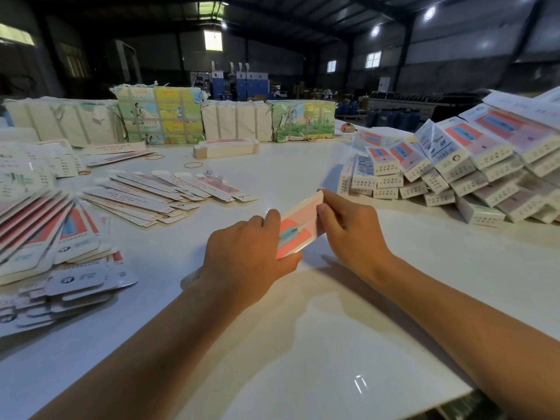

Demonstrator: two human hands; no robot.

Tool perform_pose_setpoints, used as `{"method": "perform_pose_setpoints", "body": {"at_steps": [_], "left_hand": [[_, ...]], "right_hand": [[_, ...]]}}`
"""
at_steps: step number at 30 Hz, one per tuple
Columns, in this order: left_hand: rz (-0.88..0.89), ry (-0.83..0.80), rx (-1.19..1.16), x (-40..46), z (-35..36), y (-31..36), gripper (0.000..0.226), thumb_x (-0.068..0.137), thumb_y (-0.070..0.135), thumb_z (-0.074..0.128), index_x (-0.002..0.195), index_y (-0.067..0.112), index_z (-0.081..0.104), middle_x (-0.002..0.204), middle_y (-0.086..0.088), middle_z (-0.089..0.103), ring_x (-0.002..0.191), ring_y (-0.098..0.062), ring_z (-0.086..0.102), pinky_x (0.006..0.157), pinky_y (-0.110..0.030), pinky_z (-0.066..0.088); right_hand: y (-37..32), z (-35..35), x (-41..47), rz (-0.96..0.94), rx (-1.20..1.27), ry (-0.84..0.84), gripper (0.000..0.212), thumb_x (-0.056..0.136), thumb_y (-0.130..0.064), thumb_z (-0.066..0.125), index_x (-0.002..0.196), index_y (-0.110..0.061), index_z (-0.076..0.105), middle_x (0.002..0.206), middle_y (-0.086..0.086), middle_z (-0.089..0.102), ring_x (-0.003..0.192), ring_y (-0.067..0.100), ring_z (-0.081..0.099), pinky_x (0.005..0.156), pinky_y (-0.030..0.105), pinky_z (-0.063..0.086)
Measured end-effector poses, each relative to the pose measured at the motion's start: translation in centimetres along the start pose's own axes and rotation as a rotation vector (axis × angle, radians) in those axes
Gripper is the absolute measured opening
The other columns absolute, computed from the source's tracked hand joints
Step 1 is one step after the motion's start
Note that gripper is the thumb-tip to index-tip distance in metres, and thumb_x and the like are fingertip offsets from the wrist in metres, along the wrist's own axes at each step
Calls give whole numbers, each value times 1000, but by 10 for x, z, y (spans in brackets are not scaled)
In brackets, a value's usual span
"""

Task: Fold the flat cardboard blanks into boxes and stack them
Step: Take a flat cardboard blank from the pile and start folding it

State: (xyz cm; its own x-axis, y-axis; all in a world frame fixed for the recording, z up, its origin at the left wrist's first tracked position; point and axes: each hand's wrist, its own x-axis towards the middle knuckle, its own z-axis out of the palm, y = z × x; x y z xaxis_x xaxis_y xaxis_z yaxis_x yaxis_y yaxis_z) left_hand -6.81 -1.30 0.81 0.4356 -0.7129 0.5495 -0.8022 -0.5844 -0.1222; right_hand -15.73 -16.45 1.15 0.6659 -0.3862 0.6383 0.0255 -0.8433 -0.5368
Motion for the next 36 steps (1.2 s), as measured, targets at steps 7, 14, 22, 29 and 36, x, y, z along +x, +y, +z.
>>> {"method": "perform_pose_setpoints", "body": {"at_steps": [7,14,22,29,36], "left_hand": [[-59,-54,-2,1,-3,-3,67,82,73,35,130,26,29,118,7,55,95,-15,60,65,-23,41],[-165,-35,-92,5,-4,-9,60,83,71,37,123,26,37,113,6,59,93,-18,61,71,-28,48],[-179,-65,-144,3,-6,-26,59,80,72,43,124,33,36,112,11,58,85,-12,55,63,-24,38],[-64,-207,-159,3,-13,-36,51,76,73,48,116,42,39,92,18,51,74,-7,51,51,-18,30],[45,-188,-93,-2,-7,-38,62,81,63,52,133,31,46,118,11,60,90,-10,59,73,-22,46]], "right_hand": [[-1,4,2,120,185,-83,24,100,-15,40,97,-15,64,85,-1,70,81,15,66,77,41,54],[1,10,0,189,142,-16,27,99,-28,45,103,-14,67,88,0,69,81,19,63,71,28,52],[2,9,-2,79,100,-127,28,97,-31,47,117,-21,64,103,-7,69,86,9,62,76,25,50],[12,4,1,-94,60,-282,80,87,-17,63,151,-24,16,155,-3,20,132,10,34,103,23,34],[11,5,0,-357,-170,-420,66,78,-11,72,138,-6,46,130,14,53,114,26,50,94,29,38]]}}
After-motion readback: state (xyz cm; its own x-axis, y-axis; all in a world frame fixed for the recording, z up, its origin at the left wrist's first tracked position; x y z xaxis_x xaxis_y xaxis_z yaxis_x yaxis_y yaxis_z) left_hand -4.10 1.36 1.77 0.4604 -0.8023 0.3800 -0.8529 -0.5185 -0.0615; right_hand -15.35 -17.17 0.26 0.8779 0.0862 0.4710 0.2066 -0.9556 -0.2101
